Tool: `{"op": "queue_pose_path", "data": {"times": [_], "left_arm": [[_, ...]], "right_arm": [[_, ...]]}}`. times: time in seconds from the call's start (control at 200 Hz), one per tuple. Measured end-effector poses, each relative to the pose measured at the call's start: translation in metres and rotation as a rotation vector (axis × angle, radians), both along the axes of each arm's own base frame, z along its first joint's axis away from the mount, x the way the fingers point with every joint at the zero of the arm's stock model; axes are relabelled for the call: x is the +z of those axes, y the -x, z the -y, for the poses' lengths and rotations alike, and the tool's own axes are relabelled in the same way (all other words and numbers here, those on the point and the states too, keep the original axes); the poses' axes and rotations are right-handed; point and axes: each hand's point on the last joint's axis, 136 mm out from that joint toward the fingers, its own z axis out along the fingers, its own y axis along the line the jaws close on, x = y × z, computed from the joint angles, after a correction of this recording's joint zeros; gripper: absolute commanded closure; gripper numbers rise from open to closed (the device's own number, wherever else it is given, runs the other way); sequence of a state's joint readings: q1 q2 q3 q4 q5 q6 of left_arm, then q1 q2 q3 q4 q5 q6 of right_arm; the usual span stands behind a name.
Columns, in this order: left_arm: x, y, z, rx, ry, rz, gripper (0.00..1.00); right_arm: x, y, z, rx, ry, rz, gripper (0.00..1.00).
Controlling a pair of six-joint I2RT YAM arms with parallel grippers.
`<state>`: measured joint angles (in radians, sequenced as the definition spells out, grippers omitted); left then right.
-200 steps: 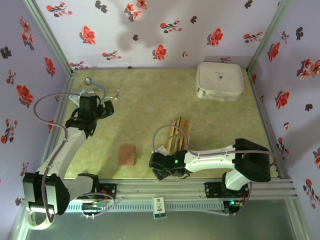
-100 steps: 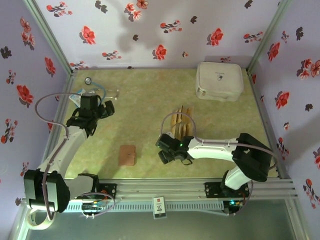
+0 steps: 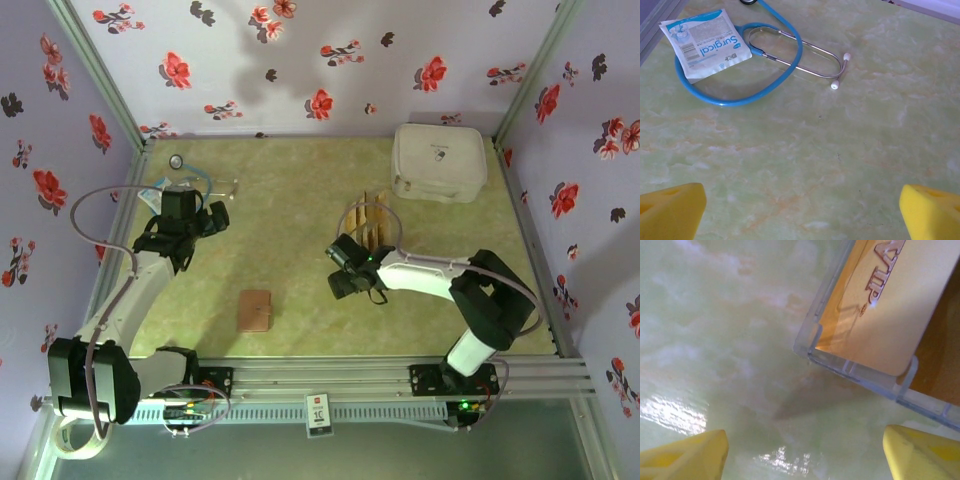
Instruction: Put the credit cards into the card holder
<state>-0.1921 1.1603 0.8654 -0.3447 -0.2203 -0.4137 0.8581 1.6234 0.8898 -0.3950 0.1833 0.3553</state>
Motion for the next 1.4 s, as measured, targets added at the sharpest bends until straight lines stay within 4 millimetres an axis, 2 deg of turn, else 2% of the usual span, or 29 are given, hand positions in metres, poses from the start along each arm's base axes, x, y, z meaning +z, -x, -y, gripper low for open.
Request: {"op": "queue_pose_path", "data": {"times": [0.14,0.25,0.46,0.58,0.73,0.955,1.035,1.11,1.245,1.4], "left_arm": [[0.001,0.0,0.001,-0.003,0.003,-0.002,0.0],[-0.001,0.004,0.002,-0.009,0.011,-0.019,0.0],[0.002,0.017,0.007,-0.017,0.063,-0.025,0.0],[-0.003,0.03,0.011,-0.023,0.11,-0.041,0.0],[-0.024,0.052,0.019,-0.035,0.158,-0.103,0.0],[-0.059,0.089,0.036,-0.052,0.218,-0.191,0.0],[-0.07,0.1,0.043,-0.061,0.238,-0.217,0.0],[-0.08,0.111,0.047,-0.065,0.251,-0.241,0.0],[-0.092,0.127,0.054,-0.067,0.288,-0.258,0.0],[-0.102,0.142,0.058,-0.066,0.329,-0.261,0.0]], "right_arm": [[0.017,-0.001,-0.008,0.017,-0.054,0.009,0.11],[0.045,0.004,-0.01,0.021,-0.122,0.033,0.01],[0.097,0.01,-0.005,0.016,-0.221,0.106,0.01],[0.114,0.009,0.0,-0.009,-0.237,0.139,0.01],[0.128,0.004,0.006,-0.069,-0.256,0.178,0.01],[0.131,0.002,0.005,-0.132,-0.295,0.175,0.01],[0.131,0.004,-0.005,-0.129,-0.356,0.154,0.01],[0.123,0.01,-0.016,-0.122,-0.411,0.114,0.07],[0.102,0.029,-0.036,-0.098,-0.462,0.033,0.16],[0.084,0.053,-0.068,-0.068,-0.528,-0.041,0.24]]}}
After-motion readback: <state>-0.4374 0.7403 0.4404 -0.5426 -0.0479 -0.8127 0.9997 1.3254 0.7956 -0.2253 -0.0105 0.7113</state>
